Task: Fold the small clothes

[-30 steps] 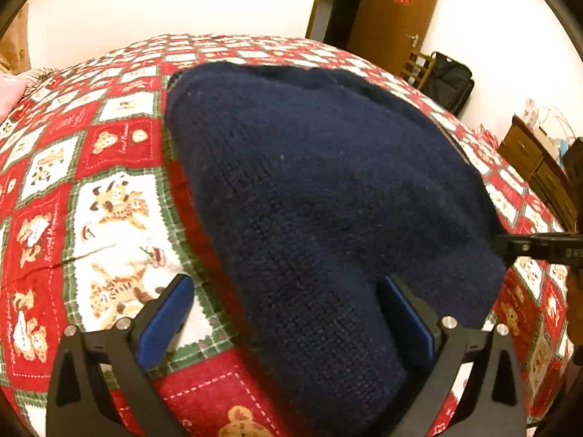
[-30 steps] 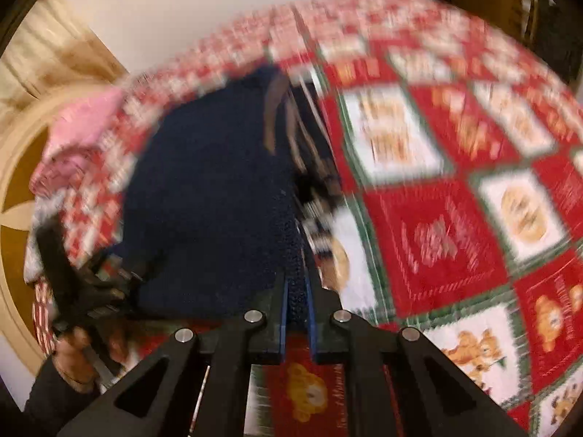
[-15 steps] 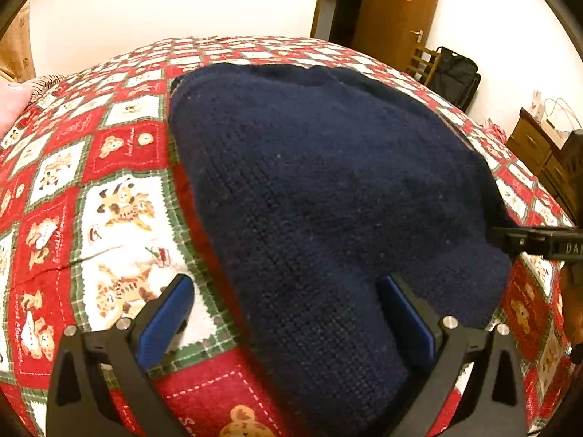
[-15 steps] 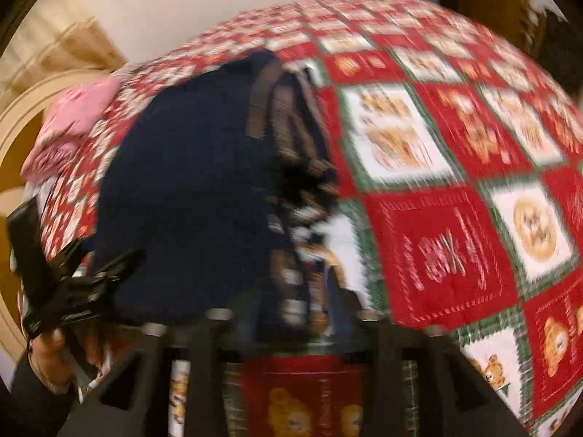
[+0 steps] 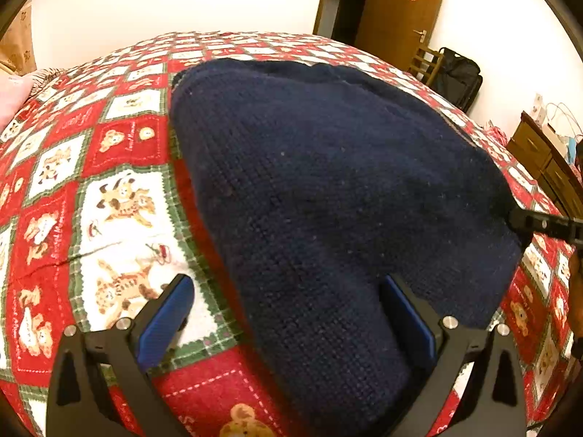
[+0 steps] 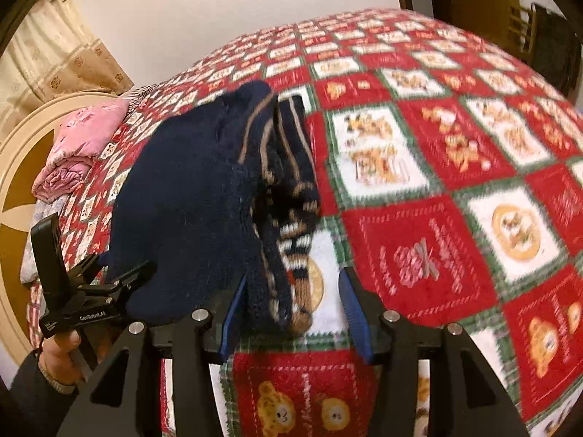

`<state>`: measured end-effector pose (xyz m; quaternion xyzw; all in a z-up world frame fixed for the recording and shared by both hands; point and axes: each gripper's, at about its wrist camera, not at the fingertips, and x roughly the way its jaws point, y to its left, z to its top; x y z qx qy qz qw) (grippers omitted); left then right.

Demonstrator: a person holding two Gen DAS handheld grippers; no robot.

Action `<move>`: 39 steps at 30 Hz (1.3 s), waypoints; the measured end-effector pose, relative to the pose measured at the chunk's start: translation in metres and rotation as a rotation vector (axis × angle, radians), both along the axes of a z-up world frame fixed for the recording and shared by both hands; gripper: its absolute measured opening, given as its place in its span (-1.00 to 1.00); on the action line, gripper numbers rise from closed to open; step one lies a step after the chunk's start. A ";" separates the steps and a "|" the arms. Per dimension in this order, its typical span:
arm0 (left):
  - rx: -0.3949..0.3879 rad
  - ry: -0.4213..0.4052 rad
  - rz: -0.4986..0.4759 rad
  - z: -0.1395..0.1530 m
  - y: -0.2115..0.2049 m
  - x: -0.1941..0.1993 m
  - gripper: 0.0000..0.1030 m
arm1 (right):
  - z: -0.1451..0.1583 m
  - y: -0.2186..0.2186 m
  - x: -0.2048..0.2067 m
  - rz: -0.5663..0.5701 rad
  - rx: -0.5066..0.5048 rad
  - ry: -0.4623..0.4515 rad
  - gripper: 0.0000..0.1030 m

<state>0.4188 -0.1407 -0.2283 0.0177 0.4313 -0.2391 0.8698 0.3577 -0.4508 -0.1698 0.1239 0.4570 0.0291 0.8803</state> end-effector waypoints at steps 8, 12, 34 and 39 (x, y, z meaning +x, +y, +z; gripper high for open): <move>-0.125 -0.071 0.091 0.042 0.042 0.016 1.00 | 0.020 -0.018 0.031 0.007 0.028 -0.057 0.24; -0.042 -0.069 0.082 0.038 0.037 0.047 1.00 | 0.021 -0.021 0.059 0.011 0.117 -0.055 0.25; -0.151 0.084 -0.031 0.008 0.000 0.092 1.00 | -0.050 -0.022 0.148 0.070 0.364 0.050 0.40; -0.056 0.011 -0.042 0.012 -0.021 0.086 1.00 | -0.051 0.000 0.160 0.083 0.319 0.051 0.39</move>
